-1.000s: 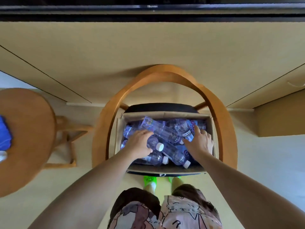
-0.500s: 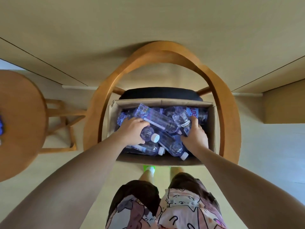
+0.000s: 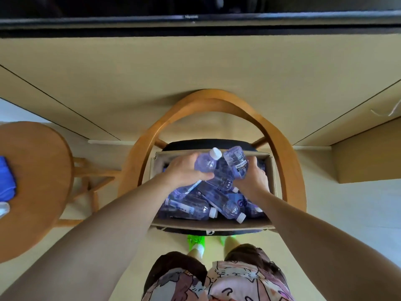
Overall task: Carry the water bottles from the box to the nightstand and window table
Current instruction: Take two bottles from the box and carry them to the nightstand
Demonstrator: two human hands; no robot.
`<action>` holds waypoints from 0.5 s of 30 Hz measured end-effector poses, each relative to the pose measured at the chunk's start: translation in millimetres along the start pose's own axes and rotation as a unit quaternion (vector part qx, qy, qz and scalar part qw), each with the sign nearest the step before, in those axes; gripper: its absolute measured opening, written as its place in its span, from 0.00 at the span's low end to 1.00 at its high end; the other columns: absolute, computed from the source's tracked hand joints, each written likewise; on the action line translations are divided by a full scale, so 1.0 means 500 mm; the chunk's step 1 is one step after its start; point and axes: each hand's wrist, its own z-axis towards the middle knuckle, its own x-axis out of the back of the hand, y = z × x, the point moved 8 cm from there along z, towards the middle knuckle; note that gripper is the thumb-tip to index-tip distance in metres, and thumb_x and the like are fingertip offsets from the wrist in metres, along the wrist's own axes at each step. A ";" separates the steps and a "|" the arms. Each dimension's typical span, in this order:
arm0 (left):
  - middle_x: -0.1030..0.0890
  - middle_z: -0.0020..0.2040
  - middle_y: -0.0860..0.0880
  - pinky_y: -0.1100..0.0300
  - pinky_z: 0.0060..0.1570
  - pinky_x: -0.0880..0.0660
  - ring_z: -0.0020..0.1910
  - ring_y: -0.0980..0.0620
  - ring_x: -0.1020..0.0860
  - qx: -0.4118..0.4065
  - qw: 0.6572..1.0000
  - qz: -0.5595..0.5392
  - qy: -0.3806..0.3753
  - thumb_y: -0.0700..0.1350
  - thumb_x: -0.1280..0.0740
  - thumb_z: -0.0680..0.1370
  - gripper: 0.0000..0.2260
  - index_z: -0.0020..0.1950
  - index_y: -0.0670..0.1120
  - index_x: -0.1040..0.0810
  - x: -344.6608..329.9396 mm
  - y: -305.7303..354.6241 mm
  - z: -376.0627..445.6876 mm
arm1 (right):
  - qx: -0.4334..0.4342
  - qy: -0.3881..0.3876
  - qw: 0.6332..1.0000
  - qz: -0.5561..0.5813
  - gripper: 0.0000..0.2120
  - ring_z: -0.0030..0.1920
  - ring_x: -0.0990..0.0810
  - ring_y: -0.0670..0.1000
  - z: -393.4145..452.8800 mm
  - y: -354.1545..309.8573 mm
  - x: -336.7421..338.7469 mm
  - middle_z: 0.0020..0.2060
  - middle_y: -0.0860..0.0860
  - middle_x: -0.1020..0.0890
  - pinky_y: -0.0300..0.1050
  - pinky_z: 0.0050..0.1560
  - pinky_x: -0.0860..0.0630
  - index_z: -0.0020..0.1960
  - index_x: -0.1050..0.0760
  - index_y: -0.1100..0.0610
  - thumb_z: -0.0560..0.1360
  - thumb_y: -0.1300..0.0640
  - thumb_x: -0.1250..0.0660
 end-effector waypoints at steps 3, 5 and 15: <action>0.16 0.53 0.56 0.49 0.61 0.23 0.54 0.54 0.19 0.024 0.983 -0.180 0.010 0.69 0.25 0.61 0.30 0.58 0.59 0.23 0.035 0.017 -0.015 | 0.015 0.024 0.999 0.031 0.33 0.42 0.19 0.55 -0.012 -0.050 0.044 0.45 0.51 0.19 0.49 0.38 0.21 0.67 0.38 0.48 0.68 0.61 0.28; 0.15 0.56 0.55 0.46 0.64 0.23 0.56 0.53 0.18 0.006 0.967 -0.253 0.012 0.69 0.24 0.58 0.35 0.61 0.56 0.23 0.063 0.052 -0.024 | 0.033 0.047 0.997 0.043 0.33 0.42 0.19 0.54 -0.022 -0.085 0.081 0.44 0.49 0.19 0.49 0.37 0.20 0.67 0.38 0.45 0.67 0.58 0.28; 0.15 0.52 0.48 0.59 0.32 0.22 0.42 0.50 0.18 -0.096 0.918 -0.385 0.021 0.70 0.23 0.63 0.31 0.59 0.54 0.21 0.211 0.276 -0.094 | 0.088 0.196 0.966 0.146 0.27 0.36 0.21 0.47 -0.117 -0.225 0.288 0.38 0.41 0.20 0.42 0.31 0.30 0.56 0.36 0.38 0.60 0.44 0.28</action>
